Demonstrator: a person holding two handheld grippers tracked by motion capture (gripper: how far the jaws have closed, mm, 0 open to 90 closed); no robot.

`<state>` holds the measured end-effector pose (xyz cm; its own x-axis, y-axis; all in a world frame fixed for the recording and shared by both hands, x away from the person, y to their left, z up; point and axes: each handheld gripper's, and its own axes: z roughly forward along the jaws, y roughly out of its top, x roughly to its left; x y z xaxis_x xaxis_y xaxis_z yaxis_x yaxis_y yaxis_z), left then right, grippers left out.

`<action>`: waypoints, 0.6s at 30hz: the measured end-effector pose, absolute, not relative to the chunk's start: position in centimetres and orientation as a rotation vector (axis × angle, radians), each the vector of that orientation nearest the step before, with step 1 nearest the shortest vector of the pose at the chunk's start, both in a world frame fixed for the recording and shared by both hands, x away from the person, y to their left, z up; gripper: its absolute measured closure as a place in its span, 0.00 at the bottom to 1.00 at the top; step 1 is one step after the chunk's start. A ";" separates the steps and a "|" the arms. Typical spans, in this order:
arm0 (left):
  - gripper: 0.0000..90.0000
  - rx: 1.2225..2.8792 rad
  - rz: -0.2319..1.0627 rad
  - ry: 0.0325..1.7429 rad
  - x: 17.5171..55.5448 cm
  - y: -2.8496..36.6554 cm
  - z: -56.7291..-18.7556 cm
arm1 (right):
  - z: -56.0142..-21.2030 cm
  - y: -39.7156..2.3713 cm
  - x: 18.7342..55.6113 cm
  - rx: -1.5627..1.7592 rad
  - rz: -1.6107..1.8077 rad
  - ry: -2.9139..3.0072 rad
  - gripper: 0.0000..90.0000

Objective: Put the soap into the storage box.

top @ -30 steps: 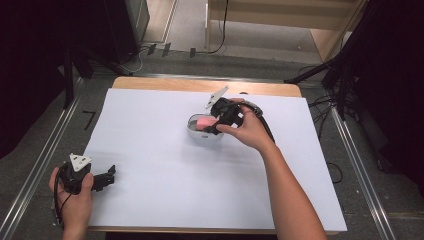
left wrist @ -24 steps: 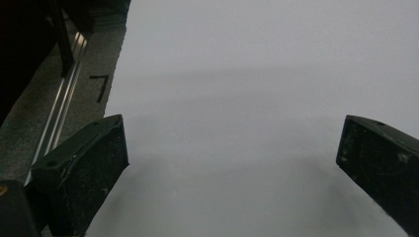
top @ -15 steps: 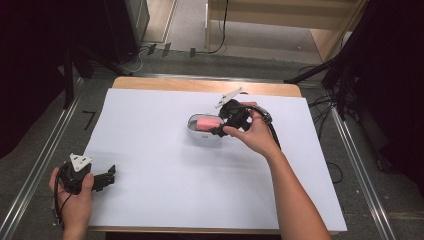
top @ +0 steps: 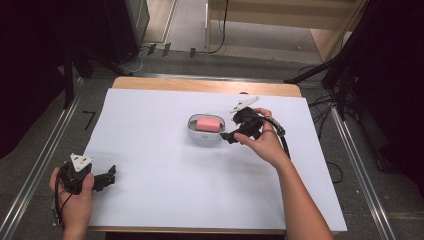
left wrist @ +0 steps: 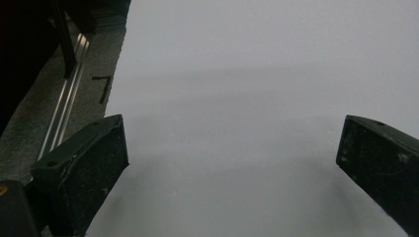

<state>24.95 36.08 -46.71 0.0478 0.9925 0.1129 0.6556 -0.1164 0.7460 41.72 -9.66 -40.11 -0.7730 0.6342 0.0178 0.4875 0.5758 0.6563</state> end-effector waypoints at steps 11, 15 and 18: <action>0.00 1.827 0.868 1.650 24.9 36.1 -46.7 | -40.4 -11.6 40.2 1.025 0.974 2.477 0.09; 0.00 1.828 0.869 1.651 24.9 36.1 -46.7 | -40.6 -12.7 39.6 1.076 1.001 2.438 0.09; 0.00 1.829 0.871 1.650 24.9 36.1 -46.7 | -40.9 -13.5 39.1 1.098 1.006 2.422 0.09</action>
